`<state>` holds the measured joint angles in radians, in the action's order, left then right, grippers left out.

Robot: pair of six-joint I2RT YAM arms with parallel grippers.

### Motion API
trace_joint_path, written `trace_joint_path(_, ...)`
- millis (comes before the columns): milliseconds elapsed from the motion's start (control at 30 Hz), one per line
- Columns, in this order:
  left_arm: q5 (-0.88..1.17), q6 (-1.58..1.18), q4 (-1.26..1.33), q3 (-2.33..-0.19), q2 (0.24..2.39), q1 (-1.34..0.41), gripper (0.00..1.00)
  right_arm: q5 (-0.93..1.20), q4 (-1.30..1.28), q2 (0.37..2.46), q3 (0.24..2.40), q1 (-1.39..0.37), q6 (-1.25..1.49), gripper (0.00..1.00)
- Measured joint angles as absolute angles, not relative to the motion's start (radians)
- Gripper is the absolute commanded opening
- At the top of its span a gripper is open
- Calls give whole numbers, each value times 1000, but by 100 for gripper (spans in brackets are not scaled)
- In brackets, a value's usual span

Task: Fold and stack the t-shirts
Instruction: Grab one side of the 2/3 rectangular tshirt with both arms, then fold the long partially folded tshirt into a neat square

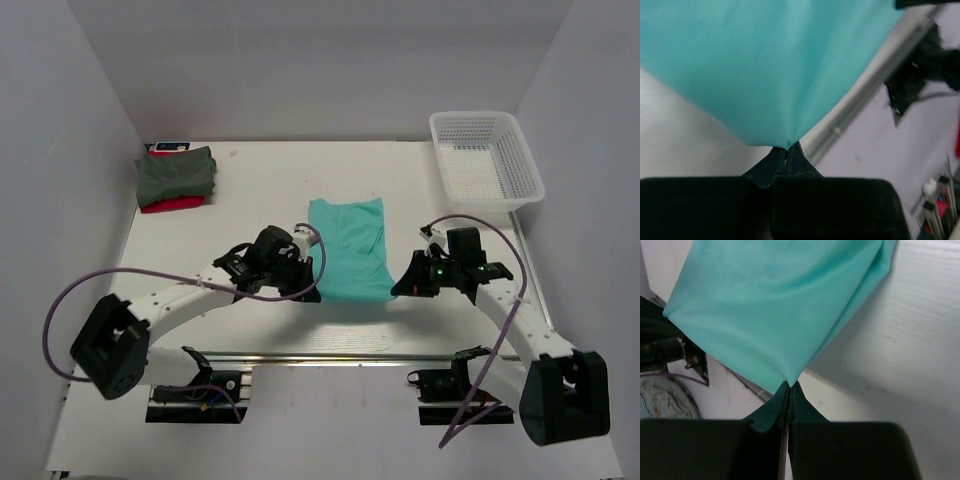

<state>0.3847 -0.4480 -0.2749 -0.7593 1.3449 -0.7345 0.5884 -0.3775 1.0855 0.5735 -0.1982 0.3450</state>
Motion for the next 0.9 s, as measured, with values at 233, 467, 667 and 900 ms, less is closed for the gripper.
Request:
trace_joint_path(233,563,-408,-419,-834,1154,-755,0,653,-702,940,722,-197,237,0)
trace_joint_path(467,623,-409,-530,-898,1127,-755,0,723,-856,897,823,-197,176,0)
trace_joint_path(667,590,-426,-569,-921,1132,-744,0,739,-882,937,855,-196,171,0)
trace_joint_path(900,447,-462,-574,-966,1158,-739,0,734,-778,1014,884,-194,217,0)
